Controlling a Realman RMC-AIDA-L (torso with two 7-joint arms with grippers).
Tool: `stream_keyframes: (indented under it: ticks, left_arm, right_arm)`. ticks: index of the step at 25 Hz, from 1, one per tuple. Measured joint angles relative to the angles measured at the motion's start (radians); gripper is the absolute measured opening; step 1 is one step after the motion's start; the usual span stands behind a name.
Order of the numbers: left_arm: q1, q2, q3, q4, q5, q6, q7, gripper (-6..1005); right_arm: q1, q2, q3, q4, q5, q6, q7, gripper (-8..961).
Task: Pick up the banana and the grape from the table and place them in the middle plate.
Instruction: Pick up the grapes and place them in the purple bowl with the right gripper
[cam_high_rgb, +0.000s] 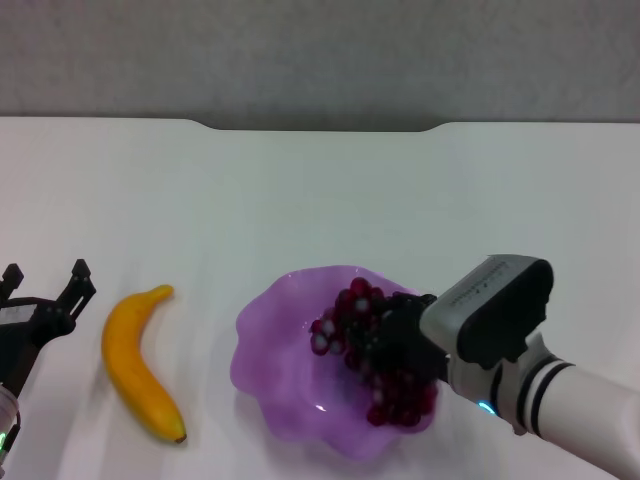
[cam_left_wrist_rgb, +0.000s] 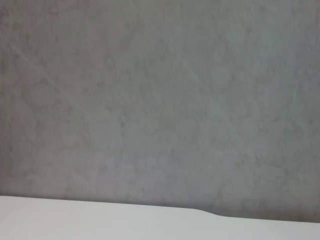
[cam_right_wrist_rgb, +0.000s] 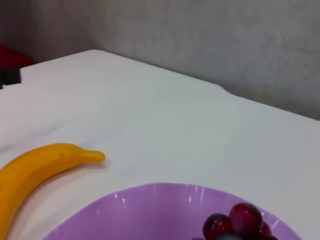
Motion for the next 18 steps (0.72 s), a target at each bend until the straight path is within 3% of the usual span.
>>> stream_keyframes:
  ticks: [7,15,18]
  left_arm:
    - [0.004,0.0,-0.001,0.0,0.0,-0.001,0.0,894]
    - [0.004,0.0,-0.002,0.0,0.0,-0.001,0.0,894]
    - [0.004,0.0,-0.003,0.0,0.0,-0.001,0.0,894]
  right_arm:
    - [-0.045,-0.004,0.012,-0.016,-0.007,-0.136,-0.035,394]
    - [-0.059,-0.001,0.038,-0.026,-0.007,-0.161,-0.053,698]
    - [-0.063,-0.001,0.053,-0.076,-0.007,-0.254,-0.052,800]
